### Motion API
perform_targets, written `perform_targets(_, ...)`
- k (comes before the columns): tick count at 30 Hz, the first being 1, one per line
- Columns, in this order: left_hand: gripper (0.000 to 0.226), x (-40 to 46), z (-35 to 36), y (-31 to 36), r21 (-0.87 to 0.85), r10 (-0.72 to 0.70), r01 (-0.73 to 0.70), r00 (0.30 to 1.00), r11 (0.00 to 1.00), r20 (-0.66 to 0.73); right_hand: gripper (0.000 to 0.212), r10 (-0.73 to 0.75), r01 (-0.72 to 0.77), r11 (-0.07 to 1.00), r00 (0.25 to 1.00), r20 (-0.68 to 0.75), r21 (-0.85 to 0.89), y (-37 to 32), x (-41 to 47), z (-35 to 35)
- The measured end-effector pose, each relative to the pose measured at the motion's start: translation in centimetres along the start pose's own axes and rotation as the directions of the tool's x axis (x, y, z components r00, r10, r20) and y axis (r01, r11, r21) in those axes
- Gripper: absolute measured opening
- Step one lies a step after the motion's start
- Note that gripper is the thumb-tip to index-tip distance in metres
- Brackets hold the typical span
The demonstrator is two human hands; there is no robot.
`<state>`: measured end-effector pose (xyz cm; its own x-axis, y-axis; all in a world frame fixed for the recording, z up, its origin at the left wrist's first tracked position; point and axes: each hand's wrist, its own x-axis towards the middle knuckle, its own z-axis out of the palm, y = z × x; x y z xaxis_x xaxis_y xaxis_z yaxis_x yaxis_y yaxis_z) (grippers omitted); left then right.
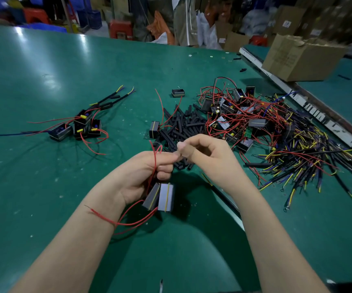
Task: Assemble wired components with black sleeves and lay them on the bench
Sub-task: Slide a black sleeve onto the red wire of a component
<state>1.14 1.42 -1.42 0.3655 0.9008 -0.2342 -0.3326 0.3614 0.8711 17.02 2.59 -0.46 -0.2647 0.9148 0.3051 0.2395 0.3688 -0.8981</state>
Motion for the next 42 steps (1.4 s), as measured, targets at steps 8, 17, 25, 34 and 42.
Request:
perform_targets(8, 0.008, 0.5, 0.3, -0.5, 0.096, 0.108, -0.101, 0.992, 0.99, -0.063, 0.021, 0.401, -0.382, 0.888, 0.916, -0.024, 0.256, 0.1, 0.3, 0.9)
perform_targets(17, 0.011, -0.2, -0.1, 0.4, -0.453, -0.216, 0.244, 0.97, 0.858, 0.114, 0.021, -0.141, 0.141, 0.99, 0.988, -0.057, -0.003, 0.0, -0.1, -0.3)
perform_targets(25, 0.011, -0.3, 0.0, 0.4, -0.377, -0.2, 0.214, 0.977, 0.901, 0.075, 0.019, -0.126, 0.113, 0.937, 0.992, -0.018, -0.33, 1.0, 0.0, 0.1)
perform_targets(34, 0.019, 0.5, -0.8, -0.5, 0.149, 0.088, -0.079, 0.995, 0.986, -0.052, 0.035, 0.273, -0.277, 0.961, 0.954, -0.122, -0.014, 0.2, 0.1, 0.6)
perform_targets(42, 0.034, 0.6, -0.7, -1.0, 0.921, 0.363, -0.04, 0.925, 0.389, -0.113, 0.027, -0.174, 0.157, 0.839, 0.985, 0.016, -0.522, 0.9, -0.1, 1.1)
